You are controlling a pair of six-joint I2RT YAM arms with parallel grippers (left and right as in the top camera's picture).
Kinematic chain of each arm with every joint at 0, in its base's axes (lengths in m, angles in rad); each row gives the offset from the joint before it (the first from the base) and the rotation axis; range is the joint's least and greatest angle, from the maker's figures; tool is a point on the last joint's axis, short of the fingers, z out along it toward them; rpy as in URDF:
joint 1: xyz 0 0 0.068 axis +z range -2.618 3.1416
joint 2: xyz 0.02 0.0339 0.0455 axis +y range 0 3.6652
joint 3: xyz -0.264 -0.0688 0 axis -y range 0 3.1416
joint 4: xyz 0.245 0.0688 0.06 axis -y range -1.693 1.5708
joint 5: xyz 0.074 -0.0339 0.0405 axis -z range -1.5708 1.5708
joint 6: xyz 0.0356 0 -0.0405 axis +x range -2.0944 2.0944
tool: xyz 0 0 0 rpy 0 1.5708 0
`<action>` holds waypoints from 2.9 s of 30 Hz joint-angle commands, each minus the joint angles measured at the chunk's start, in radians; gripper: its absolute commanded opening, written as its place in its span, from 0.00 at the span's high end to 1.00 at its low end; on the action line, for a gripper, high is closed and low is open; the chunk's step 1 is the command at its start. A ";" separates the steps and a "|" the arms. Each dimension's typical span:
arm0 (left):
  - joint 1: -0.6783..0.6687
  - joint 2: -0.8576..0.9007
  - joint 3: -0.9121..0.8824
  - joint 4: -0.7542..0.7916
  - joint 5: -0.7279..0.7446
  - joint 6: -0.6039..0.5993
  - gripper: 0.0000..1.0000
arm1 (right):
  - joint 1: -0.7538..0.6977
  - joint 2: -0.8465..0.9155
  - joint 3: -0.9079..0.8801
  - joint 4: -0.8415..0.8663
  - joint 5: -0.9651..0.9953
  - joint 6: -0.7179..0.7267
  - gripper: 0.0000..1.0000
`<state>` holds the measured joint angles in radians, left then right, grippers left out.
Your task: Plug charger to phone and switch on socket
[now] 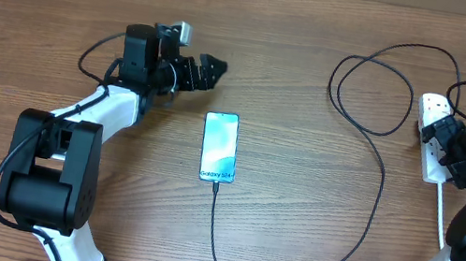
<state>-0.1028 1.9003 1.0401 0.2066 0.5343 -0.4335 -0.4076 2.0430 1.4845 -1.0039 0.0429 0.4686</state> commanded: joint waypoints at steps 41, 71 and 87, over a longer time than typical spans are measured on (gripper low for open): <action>0.002 -0.010 0.011 -0.001 -0.328 0.023 0.00 | 0.027 -0.169 -0.014 -0.005 -0.003 -0.145 0.00; 0.002 -0.005 0.011 -0.041 -0.328 0.023 0.00 | 0.027 -0.169 -0.014 0.007 -0.003 -0.145 0.00; -0.033 0.001 0.011 -0.128 -0.328 0.023 0.00 | 0.027 -0.169 -0.014 0.007 -0.003 -0.145 0.00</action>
<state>-0.1127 1.9003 1.0401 0.0830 0.2131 -0.4335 -0.3817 1.8881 1.4696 -1.0023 0.0334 0.3386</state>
